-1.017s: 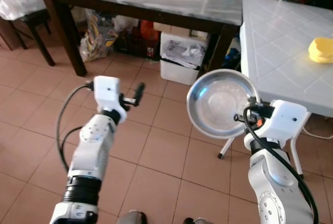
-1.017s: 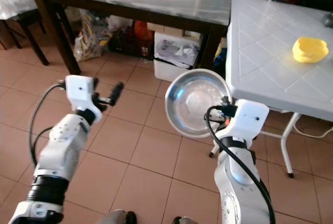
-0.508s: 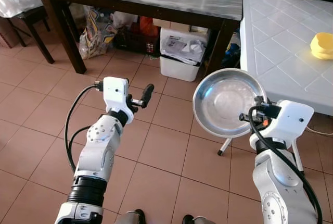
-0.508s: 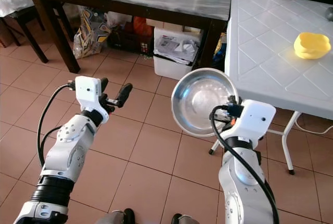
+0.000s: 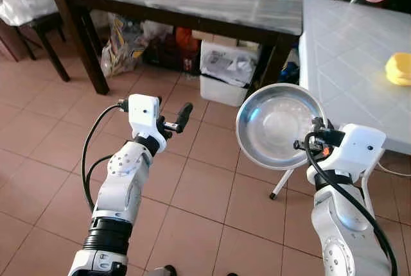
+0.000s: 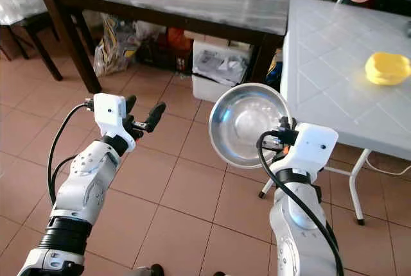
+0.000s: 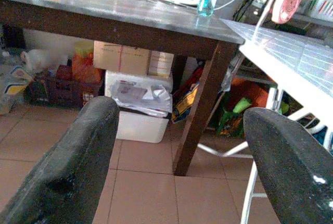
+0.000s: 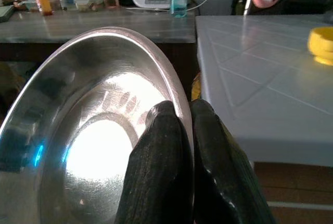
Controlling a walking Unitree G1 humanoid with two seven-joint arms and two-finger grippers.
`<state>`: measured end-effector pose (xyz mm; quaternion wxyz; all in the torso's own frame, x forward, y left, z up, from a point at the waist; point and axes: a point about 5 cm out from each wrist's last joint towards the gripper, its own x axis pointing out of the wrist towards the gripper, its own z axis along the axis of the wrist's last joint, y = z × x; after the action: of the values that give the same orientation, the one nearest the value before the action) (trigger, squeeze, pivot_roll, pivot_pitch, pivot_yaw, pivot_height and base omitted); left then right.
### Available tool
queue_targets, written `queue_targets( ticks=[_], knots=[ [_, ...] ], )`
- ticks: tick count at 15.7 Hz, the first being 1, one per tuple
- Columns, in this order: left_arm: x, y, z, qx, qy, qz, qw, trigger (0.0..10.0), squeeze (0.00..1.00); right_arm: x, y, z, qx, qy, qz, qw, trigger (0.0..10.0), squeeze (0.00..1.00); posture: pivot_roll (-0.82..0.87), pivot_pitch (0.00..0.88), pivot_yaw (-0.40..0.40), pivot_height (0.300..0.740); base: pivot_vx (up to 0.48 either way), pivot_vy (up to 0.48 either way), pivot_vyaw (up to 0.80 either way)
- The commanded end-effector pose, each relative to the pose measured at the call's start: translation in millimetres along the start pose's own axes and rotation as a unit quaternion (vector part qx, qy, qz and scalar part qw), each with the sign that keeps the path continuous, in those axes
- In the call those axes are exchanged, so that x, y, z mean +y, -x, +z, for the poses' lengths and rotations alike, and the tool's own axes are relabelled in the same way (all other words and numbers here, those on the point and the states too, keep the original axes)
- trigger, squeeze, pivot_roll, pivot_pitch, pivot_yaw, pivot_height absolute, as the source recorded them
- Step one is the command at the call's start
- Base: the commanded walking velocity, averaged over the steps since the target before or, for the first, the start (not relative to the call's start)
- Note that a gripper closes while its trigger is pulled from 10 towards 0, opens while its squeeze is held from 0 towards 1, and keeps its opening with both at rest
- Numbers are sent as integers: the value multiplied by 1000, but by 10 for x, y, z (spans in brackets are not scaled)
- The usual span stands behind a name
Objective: Setting the table
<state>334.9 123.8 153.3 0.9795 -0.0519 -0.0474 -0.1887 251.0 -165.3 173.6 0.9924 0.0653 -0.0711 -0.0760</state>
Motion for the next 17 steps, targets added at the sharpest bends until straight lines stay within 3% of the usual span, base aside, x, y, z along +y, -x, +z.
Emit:
queue_targets(
  ticks=[1,17],
  knots=[
    [-35,-1,16,-5,-3,-8,1000,10000,0,1,13,39,-11,1,4,1000,10000,0,109,138,-53,740,480,0,0],
    [-40,-1,19,-6,-9,-14,1000,10000,0,-19,34,35,-14,4,4,1000,10000,0,112,136,-48,740,480,0,0]
  ],
)
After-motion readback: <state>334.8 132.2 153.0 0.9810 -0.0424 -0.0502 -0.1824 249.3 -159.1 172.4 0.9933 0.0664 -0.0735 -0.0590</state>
